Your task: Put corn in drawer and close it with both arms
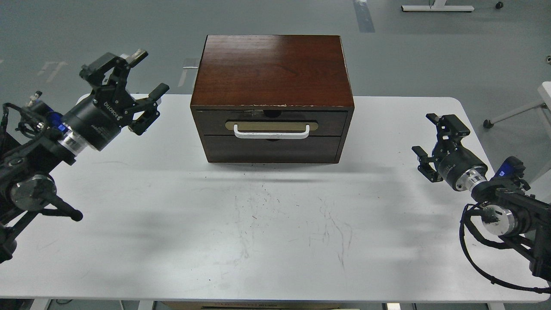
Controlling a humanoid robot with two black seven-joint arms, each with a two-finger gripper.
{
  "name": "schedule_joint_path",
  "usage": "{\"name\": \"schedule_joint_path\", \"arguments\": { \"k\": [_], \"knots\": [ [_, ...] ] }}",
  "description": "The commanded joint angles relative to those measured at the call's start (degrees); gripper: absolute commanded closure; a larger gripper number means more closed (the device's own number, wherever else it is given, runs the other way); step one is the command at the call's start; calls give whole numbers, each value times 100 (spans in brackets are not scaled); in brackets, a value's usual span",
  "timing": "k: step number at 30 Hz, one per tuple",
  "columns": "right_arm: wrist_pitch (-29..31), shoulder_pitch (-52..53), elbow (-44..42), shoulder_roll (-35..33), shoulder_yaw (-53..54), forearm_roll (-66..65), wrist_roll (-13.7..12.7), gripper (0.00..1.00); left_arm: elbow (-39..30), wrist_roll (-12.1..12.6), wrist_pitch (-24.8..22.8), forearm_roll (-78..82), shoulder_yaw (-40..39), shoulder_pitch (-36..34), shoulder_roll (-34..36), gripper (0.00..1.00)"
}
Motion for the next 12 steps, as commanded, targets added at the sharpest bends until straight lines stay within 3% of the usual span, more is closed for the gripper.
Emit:
{"name": "schedule_joint_path", "arguments": {
  "k": [1, 12],
  "knots": [
    [-12, 9, 8, 38, 75, 6, 0, 0, 453, -8, -63, -323, 2, 434, -32, 0],
    [32, 0, 52, 56, 173, 15, 0, 0, 639, -43, -226, -772, -6, 760, -155, 0]
  ]
}}
